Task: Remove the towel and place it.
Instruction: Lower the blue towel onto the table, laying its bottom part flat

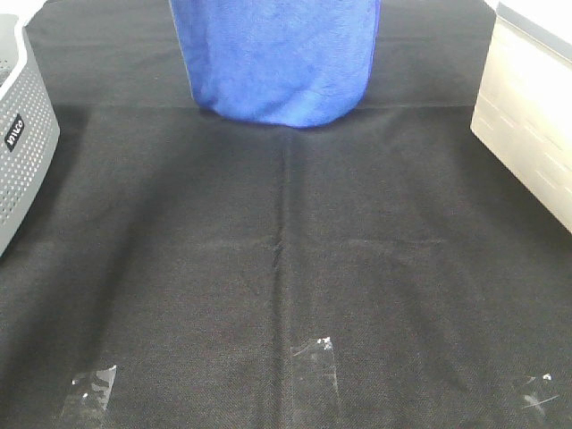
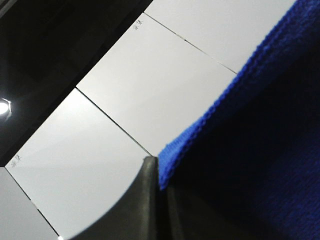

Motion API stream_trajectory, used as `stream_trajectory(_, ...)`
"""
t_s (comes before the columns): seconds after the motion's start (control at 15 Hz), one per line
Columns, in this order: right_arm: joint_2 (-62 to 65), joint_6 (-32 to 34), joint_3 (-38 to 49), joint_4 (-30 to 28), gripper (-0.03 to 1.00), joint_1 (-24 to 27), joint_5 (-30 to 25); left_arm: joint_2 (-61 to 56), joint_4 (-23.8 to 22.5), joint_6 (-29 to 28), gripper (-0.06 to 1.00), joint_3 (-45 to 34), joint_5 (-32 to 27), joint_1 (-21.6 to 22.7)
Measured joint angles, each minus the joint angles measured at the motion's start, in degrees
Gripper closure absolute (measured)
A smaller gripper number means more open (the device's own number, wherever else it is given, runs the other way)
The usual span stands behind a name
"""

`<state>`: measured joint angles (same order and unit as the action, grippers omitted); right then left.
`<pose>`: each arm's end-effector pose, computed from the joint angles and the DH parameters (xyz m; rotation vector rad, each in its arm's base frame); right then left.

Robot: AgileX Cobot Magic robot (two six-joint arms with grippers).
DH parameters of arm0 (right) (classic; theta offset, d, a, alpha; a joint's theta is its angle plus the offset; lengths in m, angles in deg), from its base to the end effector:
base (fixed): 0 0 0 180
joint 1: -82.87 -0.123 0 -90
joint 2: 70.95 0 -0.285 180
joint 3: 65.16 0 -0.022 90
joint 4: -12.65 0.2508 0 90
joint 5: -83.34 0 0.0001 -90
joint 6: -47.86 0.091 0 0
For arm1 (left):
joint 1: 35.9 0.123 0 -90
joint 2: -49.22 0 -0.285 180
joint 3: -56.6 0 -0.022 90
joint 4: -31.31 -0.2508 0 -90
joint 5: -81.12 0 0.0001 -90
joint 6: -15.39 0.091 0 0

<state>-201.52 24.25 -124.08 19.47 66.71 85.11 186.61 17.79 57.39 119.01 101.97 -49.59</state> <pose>0.4822 0.1394 0.4705 -0.3429 1.1707 -0.0119 0.5037 -0.1305 0.4546 0.6098 0.7588 0.6193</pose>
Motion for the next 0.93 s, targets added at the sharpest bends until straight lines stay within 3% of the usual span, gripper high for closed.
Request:
stream_trajectory(0.27,-1.15,0.0,-0.11,0.29,0.96,-0.06,-1.78,1.32,-0.11,0.0,0.94,0.17,-4.3,0.23)
stream_trajectory(0.73,-1.26,0.0,-0.11,0.4,0.96,-0.06,-5.5,1.49,-0.11,0.0,0.94,0.17,-6.3,0.23)
stream_trajectory(0.93,-1.26,0.0,-0.17,0.4,0.96,-0.06,-10.49,1.49,-0.11,0.0,0.94,0.17,-12.61,0.23)
